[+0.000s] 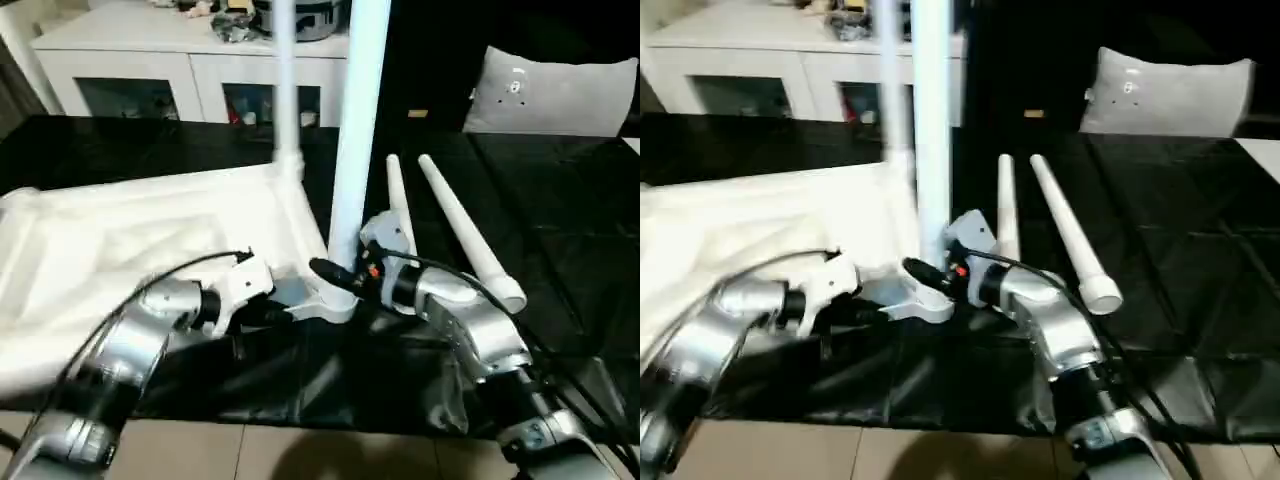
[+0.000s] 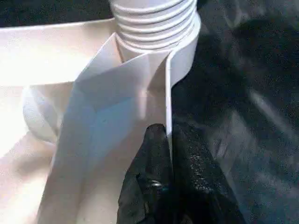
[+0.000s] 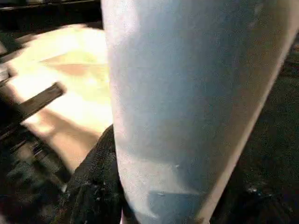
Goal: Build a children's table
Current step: Insert table leg to table base
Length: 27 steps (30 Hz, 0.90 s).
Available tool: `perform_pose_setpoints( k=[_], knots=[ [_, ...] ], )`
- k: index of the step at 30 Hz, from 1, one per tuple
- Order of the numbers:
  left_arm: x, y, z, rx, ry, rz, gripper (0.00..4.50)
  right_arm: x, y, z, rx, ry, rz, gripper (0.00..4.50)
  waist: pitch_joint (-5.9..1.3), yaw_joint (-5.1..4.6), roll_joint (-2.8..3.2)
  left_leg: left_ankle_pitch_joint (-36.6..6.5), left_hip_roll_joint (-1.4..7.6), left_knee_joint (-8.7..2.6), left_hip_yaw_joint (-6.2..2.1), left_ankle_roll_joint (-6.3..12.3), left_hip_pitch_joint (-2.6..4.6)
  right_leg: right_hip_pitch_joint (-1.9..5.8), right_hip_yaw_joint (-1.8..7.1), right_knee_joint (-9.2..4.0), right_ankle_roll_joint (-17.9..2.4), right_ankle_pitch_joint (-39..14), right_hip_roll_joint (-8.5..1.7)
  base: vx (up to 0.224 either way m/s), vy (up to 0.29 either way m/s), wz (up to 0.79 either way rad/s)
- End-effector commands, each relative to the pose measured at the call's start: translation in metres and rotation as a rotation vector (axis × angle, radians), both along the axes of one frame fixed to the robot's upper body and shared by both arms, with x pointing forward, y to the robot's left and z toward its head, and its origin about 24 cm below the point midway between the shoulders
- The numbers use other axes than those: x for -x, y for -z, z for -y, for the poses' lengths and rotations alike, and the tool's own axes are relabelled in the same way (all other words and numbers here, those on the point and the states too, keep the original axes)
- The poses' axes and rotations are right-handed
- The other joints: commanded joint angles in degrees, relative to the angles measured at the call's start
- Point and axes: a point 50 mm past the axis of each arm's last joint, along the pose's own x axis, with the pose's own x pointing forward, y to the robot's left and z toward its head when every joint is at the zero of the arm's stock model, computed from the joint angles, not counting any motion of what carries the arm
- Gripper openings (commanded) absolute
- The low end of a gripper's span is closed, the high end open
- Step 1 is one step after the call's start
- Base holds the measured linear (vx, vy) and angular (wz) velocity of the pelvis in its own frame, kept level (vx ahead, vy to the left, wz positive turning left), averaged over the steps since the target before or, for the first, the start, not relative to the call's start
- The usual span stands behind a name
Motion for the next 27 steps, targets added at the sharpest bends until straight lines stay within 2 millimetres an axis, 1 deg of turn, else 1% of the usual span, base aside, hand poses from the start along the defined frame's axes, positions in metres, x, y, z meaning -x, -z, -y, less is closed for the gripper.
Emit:
perform_pose_setpoints(
  k=[1,2,3,4,5,6,8,10,11,13,15,16,17,18,19,20,21,22,23,24,25,26,27],
  knots=[
    [0.003,-0.025,0.025,0.086,0.068,0.085,0.00,0.009,0.044,0.012,0.129,0.088,-0.199,1.88,-1.59,0.60,0.49,-24.6,1.99,-4.64,-1.29,0.66,0.02,0.92,2.71,-6.20,-3.8,-37.7,-5.26,0.000,0.000,0.00],
    [0.003,-0.026,0.026,0.084,0.060,0.089,0.00,0.009,0.044,0.011,0.128,0.086,-0.198,1.88,-1.45,0.58,0.41,-24.5,1.77,-4.58,-1.21,1.12,-0.04,0.77,2.60,-6.58,-3.1,-38.5,-5.06,0.000,0.000,0.00],
    [0.004,-0.027,0.030,0.069,0.042,0.102,0.00,0.009,0.044,0.009,0.125,0.077,-0.197,1.88,-1.52,0.59,0.32,-24.5,1.79,-4.56,-1.24,1.04,-0.06,0.87,2.58,-6.44,-2.9,-38.5,-5.09,0.000,0.000,0.00],
    [0.004,-0.027,0.032,0.061,0.039,0.109,0.00,0.010,0.044,0.008,0.124,0.071,-0.197,1.88,-1.43,0.77,0.26,-24.4,1.77,-4.60,-1.24,1.28,-0.01,0.72,2.55,-6.68,-2.4,-38.8,-5.00,0.000,0.000,0.00],
    [0.004,-0.027,0.032,0.054,0.030,0.112,0.00,0.010,0.044,0.007,0.123,0.066,-0.197,1.88,-1.50,0.87,0.36,-24.3,1.71,-4.53,-1.22,1.28,0.08,0.68,2.57,-6.66,-2.3,-38.8,-5.00,0.000,0.000,0.00],
    [0.002,-0.027,0.033,0.049,0.011,0.111,0.00,0.011,0.044,0.007,0.121,0.062,-0.197,1.88,-1.43,0.95,0.08,-24.5,1.64,-4.63,-1.27,1.39,-0.16,0.79,2.45,-6.78,-1.7,-39.0,-4.95,0.000,0.000,0.00],
    [0.001,-0.027,0.033,0.038,0.002,0.113,0.00,0.011,0.045,0.006,0.121,0.062,-0.197,1.88,-1.35,1.04,0.25,-25.7,1.62,-4.64,-1.40,1.22,0.05,0.57,2.31,-6.90,-1.1,-39.9,-4.93,0.000,0.000,0.00],
    [0.000,-0.027,0.031,-0.006,-0.024,0.122,0.00,0.012,0.046,0.006,0.120,0.062,-0.199,1.88,-1.31,1.04,0.27,-26.7,1.71,-4.73,-1.52,0.94,0.16,0.49,2.27,-6.95,-0.8,-40.3,-4.95,0.000,0.000,0.00],
    [-0.001,-0.027,0.030,-0.017,-0.032,0.128,0.00,0.013,0.046,0.006,0.118,0.061,-0.199,1.88,-1.21,1.03,0.29,-27.0,1.62,-4.70,-1.52,0.99,0.14,0.42,2.17,-7.06,-0.6,-40.8,-4.89,0.000,0.000,0.00],
    [-0.002,-0.028,0.029,-0.027,-0.042,0.131,0.00,0.013,0.045,0.005,0.099,0.057,-0.206,1.88,-1.13,0.96,0.39,-28.0,1.33,-4.45,-1.52,0.99,0.51,0.12,1.88,-7.60,0.4,-42.8,-4.90,0.000,0.000,0.00],
    [-0.001,-0.028,0.030,-0.032,-0.048,0.132,0.00,0.012,0.045,0.005,0.103,0.073,-0.192,1.88,-1.13,0.92,0.47,-28.5,1.50,-4.63,-1.71,0.88,0.44,0.29,1.70,-7.68,0.6,-42.5,-4.93,0.000,0.000,0.00],
    [-0.001,-0.028,0.030,-0.034,-0.043,0.136,0.00,0.012,0.045,0.004,0.091,0.073,-0.206,1.88,-1.09,0.87,0.89,-29.3,1.55,-4.75,-1.88,0.76,0.46,0.36,1.52,-7.67,0.5,-42.0,-4.92,0.000,0.000,0.00],
    [-0.001,-0.028,0.031,-0.035,-0.042,0.138,0.00,0.012,0.046,0.004,0.084,0.073,-0.212,1.88,-1.04,0.78,0.94,-30.0,1.64,-4.83,-1.95,0.74,0.53,0.38,1.39,-7.81,0.5,-41.7,-4.89,0.000,0.000,0.00],
    [-0.001,-0.028,0.030,-0.043,-0.037,0.144,0.00,0.011,0.045,0.004,0.076,0.088,-0.207,2.44,-1.13,0.57,0.95,-30.8,1.76,-5.08,-2.23,0.65,0.37,0.90,1.03,-7.74,0.1,-39.8,-4.98,0.000,0.000,0.00],
    [-0.001,-0.028,0.030,-0.043,-0.037,0.144,0.00,0.011,0.045,0.004,0.076,0.088,-0.207,2.58,-1.11,0.60,1.02,-31.1,1.81,-5.16,-2.27,0.63,0.32,0.94,1.01,-7.73,0.0,-39.4,-5.00,0.000,0.000,0.00],
    [-0.001,-0.027,0.030,-0.050,-0.033,0.148,0.00,0.010,0.044,0.004,0.069,0.098,-0.202,2.58,-1.11,0.58,1.23,-31.3,1.85,-5.18,-2.33,0.62,0.41,0.91,1.00,-7.72,-0.4,-38.9,-5.14,0.000,0.000,0.00],
    [-0.002,-0.027,0.030,-0.058,-0.033,0.151,0.00,0.009,0.044,0.004,0.063,0.110,-0.199,2.63,-1.18,0.61,1.22,-31.2,1.82,-5.14,-2.27,0.62,0.45,0.90,1.06,-7.76,-0.7,-38.4,-5.12,0.000,0.000,0.00],
    [-0.002,-0.027,0.029,-0.066,-0.034,0.154,0.00,0.008,0.044,0.004,0.056,0.115,-0.197,2.79,-1.31,0.70,1.01,-30.6,1.83,-5.08,-2.15,0.58,0.43,0.89,1.24,-7.58,-1.1,-37.5,-5.23,0.000,0.000,0.00],
    [-0.003,-0.027,0.027,-0.073,-0.036,0.157,0.00,0.008,0.043,0.004,0.043,0.120,-0.190,2.91,-1.36,0.86,0.92,-29.8,1.84,-5.14,-2.14,0.70,0.28,1.03,1.35,-7.42,-1.4,-37.0,-5.30,0.000,0.000,0.00],
    [-0.004,-0.027,0.026,-0.078,-0.038,0.159,0.00,0.007,0.042,0.004,0.033,0.122,-0.185,2.91,-1.37,1.19,1.05,-27.7,1.91,-5.21,-1.89,1.08,0.13,1.02,1.79,-7.21,-2.2,-35.8,-5.46,0.000,0.000,0.00],
    [-0.006,-0.027,0.023,-0.089,-0.044,0.167,0.00,0.009,0.040,0.004,0.010,0.114,-0.190,2.99,-1.35,1.24,1.02,-27.2,1.96,-5.27,-1.87,1.12,0.02,1.10,1.86,-7.13,-2.4,-35.3,-5.47,0.000,0.000,0.00],
    [-0.007,-0.027,0.022,-0.094,-0.046,0.169,0.00,0.009,0.040,0.005,0.003,0.115,-0.192,3.03,-1.52,1.46,0.98,-25.8,2.06,-5.31,-1.74,1.21,-0.05,1.25,2.05,-6.94,-2.9,-33.7,-5.42,0.000,0.000,0.00],
    [-0.007,-0.027,0.022,-0.095,-0.047,0.170,0.00,0.009,0.040,0.005,0.000,0.115,-0.193,3.23,-1.60,1.65,0.99,-25.0,2.10,-5.31,-1.63,1.30,0.02,1.19,2.19,-6.84,-3.3,-32.7,-5.38,0.000,0.000,0.00]
  ],
)
